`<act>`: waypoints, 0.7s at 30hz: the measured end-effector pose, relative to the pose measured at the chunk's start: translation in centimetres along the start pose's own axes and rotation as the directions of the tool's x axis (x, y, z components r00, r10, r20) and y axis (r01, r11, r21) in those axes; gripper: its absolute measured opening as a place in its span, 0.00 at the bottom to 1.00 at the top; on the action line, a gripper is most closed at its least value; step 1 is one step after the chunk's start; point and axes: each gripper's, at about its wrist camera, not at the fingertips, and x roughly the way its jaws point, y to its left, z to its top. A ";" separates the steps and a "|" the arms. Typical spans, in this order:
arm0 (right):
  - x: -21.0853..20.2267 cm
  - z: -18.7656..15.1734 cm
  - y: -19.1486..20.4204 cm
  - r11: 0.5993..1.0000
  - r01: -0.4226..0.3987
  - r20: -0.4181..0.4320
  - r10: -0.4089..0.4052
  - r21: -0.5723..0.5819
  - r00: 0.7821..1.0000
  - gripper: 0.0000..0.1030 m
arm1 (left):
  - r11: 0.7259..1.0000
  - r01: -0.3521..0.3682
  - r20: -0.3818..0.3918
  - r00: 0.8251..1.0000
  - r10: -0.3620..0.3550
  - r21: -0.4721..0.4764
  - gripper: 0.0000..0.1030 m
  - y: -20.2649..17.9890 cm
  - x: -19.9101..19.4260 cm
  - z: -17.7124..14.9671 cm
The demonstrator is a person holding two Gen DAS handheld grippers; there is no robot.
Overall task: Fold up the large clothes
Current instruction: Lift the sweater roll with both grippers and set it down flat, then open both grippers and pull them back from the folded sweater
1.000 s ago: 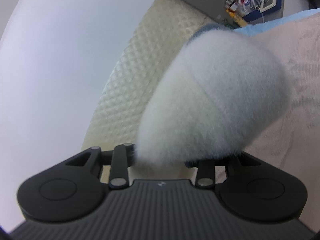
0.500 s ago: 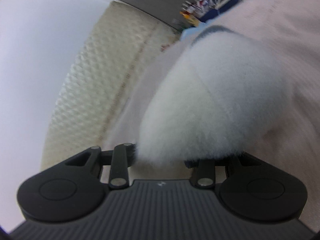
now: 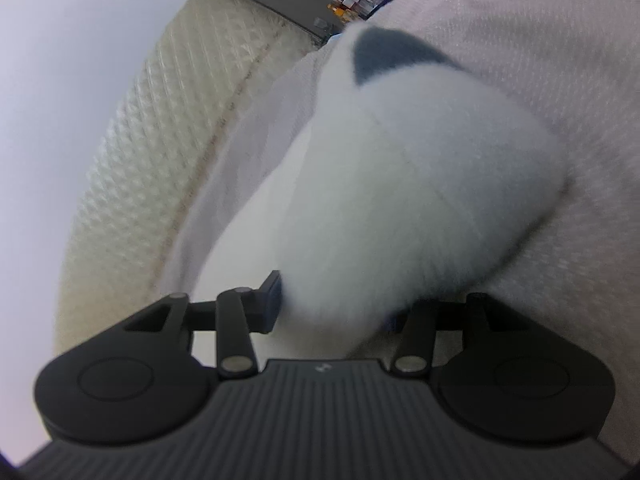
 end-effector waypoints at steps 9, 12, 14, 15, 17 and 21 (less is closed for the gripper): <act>-7.2 -2.1 5.6 0.977 0.108 0.019 -0.106 -0.182 0.994 0.49 | 0.985 -0.075 0.003 0.997 0.075 0.158 0.46 -5.0 -8.3 1.2; -10.7 -1.7 10.0 0.956 0.073 0.056 -0.059 -0.284 0.997 0.49 | 0.971 -0.078 0.036 0.997 0.072 0.226 0.46 -8.3 -12.3 1.8; -13.1 -1.4 12.9 0.939 0.055 0.077 -0.030 -0.340 0.997 0.49 | 0.963 -0.079 0.060 0.996 0.066 0.259 0.46 -10.7 -15.4 2.2; -14.5 -1.4 14.5 0.927 0.050 0.090 -0.018 -0.371 0.996 0.49 | 0.956 -0.085 0.073 0.995 0.067 0.282 0.46 -12.1 -16.9 2.4; -17.4 -1.4 17.2 0.910 0.024 0.104 0.021 -0.413 0.994 0.49 | 0.938 -0.108 0.105 0.991 0.077 0.329 0.46 -14.5 -20.0 2.3; -22.7 -2.3 21.6 0.875 -0.007 0.108 0.068 -0.484 0.992 0.49 | 0.916 -0.110 0.144 0.988 0.058 0.386 0.46 -18.2 -26.7 0.9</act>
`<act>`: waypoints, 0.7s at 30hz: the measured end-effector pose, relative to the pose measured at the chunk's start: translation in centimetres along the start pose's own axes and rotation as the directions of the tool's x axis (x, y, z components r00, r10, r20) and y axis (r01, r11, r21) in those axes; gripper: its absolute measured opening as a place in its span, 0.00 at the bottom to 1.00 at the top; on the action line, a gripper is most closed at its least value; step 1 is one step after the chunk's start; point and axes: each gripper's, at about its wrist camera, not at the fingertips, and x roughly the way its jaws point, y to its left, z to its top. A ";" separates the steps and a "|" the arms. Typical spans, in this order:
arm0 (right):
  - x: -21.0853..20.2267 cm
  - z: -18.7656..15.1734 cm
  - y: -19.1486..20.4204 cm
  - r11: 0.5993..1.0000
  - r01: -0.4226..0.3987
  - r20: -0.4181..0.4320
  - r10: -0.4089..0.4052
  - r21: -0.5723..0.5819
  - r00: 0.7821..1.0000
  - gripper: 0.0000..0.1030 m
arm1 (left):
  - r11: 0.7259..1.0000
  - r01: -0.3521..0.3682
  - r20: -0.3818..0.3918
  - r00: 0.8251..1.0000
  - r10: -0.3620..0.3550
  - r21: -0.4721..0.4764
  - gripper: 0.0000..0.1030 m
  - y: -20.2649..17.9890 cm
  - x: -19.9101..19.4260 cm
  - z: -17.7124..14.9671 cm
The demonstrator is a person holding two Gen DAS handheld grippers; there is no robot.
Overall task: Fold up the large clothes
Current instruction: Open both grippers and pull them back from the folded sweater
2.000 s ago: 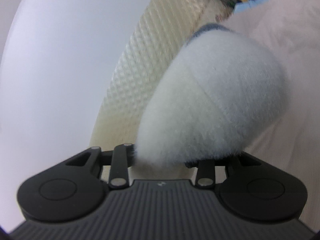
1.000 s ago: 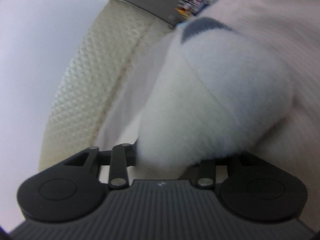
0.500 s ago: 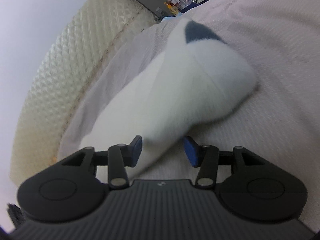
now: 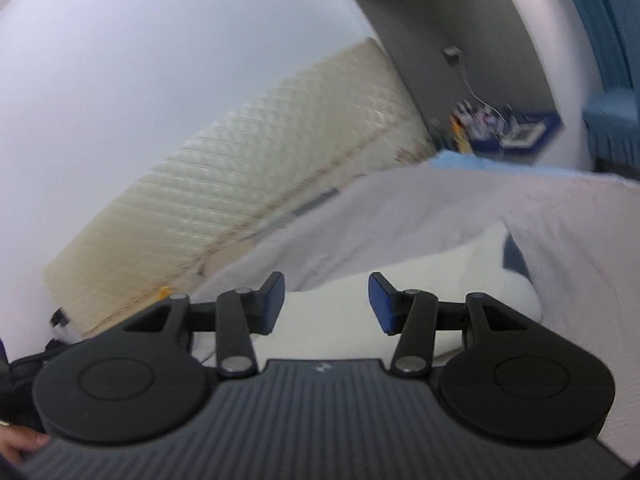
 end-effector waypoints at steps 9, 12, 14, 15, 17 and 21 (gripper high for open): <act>-10.4 -0.8 6.5 0.980 -0.019 0.013 0.022 -0.196 1.000 0.49 | 0.995 0.007 0.065 0.998 -0.014 0.104 0.46 -5.1 -15.0 -2.7; -12.8 -2.3 7.5 0.970 -0.021 0.006 0.023 -0.240 1.000 0.49 | 0.992 0.008 0.072 0.997 -0.017 0.124 0.46 -6.3 -18.4 -4.6; -13.9 -3.4 7.8 0.963 -0.023 -0.003 0.023 -0.269 1.000 0.49 | 0.991 0.004 0.074 0.997 -0.014 0.136 0.46 -6.8 -20.2 -5.9; -14.4 -3.9 7.9 0.959 -0.022 -0.007 0.021 -0.281 1.000 0.49 | 0.989 -0.003 0.079 0.997 -0.008 0.146 0.47 -7.1 -21.1 -6.7; -15.1 -5.0 7.9 0.954 -0.024 -0.017 0.020 -0.300 1.000 0.49 | 0.987 -0.005 0.082 0.997 -0.008 0.158 0.47 -7.4 -22.2 -8.0; -16.2 -7.1 7.6 0.951 -0.024 -0.030 0.015 -0.308 0.999 0.49 | 0.986 -0.003 0.079 0.997 -0.011 0.169 0.47 -7.8 -23.1 -10.4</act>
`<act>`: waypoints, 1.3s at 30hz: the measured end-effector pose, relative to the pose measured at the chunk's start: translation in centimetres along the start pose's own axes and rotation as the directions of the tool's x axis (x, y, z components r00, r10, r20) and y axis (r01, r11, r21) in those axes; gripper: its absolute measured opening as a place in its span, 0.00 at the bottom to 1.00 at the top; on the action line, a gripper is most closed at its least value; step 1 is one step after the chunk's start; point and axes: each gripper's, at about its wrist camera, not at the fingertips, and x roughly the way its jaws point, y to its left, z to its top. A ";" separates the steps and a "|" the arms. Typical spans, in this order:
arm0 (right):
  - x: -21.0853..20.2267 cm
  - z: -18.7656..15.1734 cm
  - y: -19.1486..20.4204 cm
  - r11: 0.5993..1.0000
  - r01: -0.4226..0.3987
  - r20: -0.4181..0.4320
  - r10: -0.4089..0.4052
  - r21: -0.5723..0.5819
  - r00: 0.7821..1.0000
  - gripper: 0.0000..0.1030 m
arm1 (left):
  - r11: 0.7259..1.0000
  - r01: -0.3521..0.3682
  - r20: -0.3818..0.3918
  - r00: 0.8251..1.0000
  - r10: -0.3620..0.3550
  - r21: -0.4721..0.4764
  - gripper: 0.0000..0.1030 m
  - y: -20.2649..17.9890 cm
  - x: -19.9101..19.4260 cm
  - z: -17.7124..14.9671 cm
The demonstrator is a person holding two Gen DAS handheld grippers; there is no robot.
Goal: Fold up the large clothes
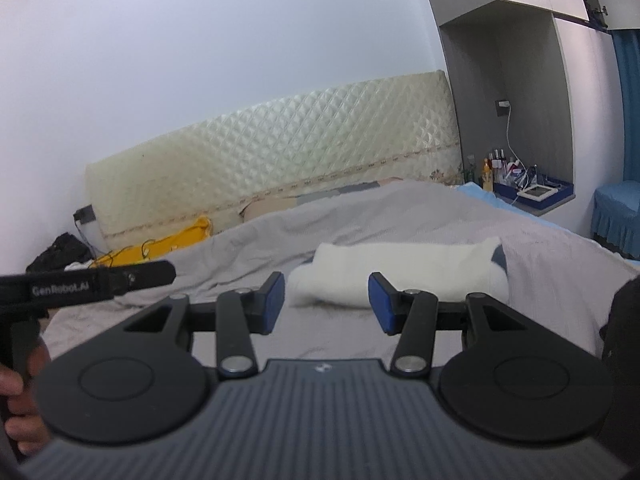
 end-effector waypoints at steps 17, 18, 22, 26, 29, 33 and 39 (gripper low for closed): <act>1.0 -6.4 -0.3 0.997 0.072 -0.059 -0.074 -0.040 0.995 0.49 | 0.999 -0.039 -0.055 0.998 0.039 0.009 0.47 -0.1 1.3 -6.2; 1.1 -6.7 -0.4 0.996 0.077 -0.065 -0.080 -0.043 0.995 0.49 | 0.999 -0.046 -0.057 0.997 0.046 0.008 0.47 0.0 1.5 -6.6; 1.4 -7.5 -0.6 0.995 0.093 -0.070 -0.096 -0.045 0.993 0.49 | 0.999 -0.047 -0.075 0.996 0.046 -0.011 0.47 0.7 2.4 -7.6; 1.6 -8.0 -0.5 0.994 0.102 -0.064 -0.105 -0.049 0.992 0.49 | 0.997 -0.078 -0.083 0.994 0.077 -0.010 0.49 1.3 3.2 -8.6; 1.8 -8.5 -0.5 0.993 0.105 -0.061 -0.109 -0.053 0.992 0.50 | 0.997 -0.077 -0.093 0.993 0.075 -0.028 0.54 1.9 3.5 -8.9; 1.9 -8.7 -0.3 0.990 0.121 -0.058 -0.125 -0.067 0.990 0.50 | 0.996 -0.077 -0.096 0.993 0.073 -0.036 0.66 2.4 3.5 -9.1; 1.8 -8.6 -0.5 0.989 0.139 -0.056 -0.142 -0.054 0.988 0.50 | 0.996 -0.079 -0.073 0.994 0.076 -0.039 0.91 2.6 3.1 -9.1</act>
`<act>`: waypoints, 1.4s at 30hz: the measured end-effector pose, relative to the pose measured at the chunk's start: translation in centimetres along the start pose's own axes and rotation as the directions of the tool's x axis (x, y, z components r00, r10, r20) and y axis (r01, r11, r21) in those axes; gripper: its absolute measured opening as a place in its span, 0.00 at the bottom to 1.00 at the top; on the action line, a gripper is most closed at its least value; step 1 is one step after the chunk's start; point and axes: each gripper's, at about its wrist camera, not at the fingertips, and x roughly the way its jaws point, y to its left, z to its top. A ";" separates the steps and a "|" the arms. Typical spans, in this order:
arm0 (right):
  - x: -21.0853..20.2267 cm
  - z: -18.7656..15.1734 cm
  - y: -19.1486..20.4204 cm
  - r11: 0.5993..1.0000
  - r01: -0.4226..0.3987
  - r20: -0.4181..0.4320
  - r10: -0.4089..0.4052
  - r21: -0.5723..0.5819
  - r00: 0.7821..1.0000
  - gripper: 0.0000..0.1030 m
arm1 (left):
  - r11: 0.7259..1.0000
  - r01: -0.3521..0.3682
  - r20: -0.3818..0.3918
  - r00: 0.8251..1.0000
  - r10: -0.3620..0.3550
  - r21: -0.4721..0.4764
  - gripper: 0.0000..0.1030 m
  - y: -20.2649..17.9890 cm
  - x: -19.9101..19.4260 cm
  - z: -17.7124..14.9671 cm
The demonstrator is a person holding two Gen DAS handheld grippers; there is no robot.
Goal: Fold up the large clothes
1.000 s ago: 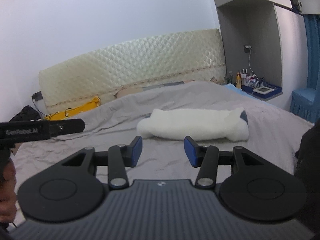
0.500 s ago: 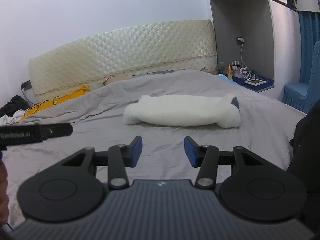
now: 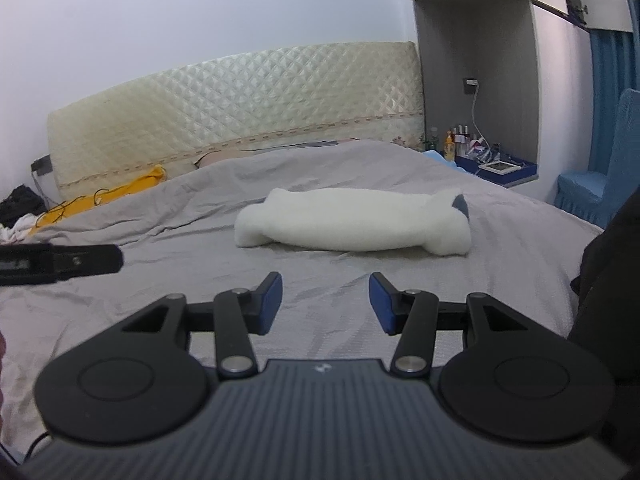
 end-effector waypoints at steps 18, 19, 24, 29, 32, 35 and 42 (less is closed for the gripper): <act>-0.3 -0.2 0.2 1.000 0.019 0.022 -0.019 -0.007 1.000 0.98 | 0.999 -0.050 0.015 0.999 0.049 0.016 1.00 -0.2 -1.1 -0.5; -0.3 -0.2 0.1 1.000 0.020 0.021 -0.020 -0.006 1.000 0.98 | 0.999 -0.050 0.015 0.999 0.050 0.012 1.00 -0.1 -1.1 -0.5; -0.1 -0.2 0.0 1.000 0.027 0.016 -0.027 -0.001 1.000 0.98 | 0.998 -0.067 0.023 0.997 0.067 -0.004 1.00 0.2 -1.3 -0.5; 0.1 -0.3 0.0 1.000 0.028 0.010 -0.028 0.009 1.000 0.98 | 0.997 -0.076 0.011 0.997 0.076 -0.017 1.00 0.5 -1.3 -0.4; 0.2 -0.3 0.0 0.999 0.030 0.010 -0.030 0.012 0.999 0.98 | 0.997 -0.081 0.010 0.997 0.082 -0.018 1.00 0.4 -1.3 -0.3; 0.3 -0.3 -0.1 0.999 0.038 0.014 -0.038 0.013 0.999 0.98 | 0.996 -0.084 0.009 0.996 0.084 -0.016 1.00 0.4 -1.3 -0.3; 0.3 -0.4 0.1 0.999 0.037 0.008 -0.037 0.014 0.999 1.00 | 0.996 -0.087 0.004 0.996 0.087 -0.010 1.00 0.1 -1.3 -0.4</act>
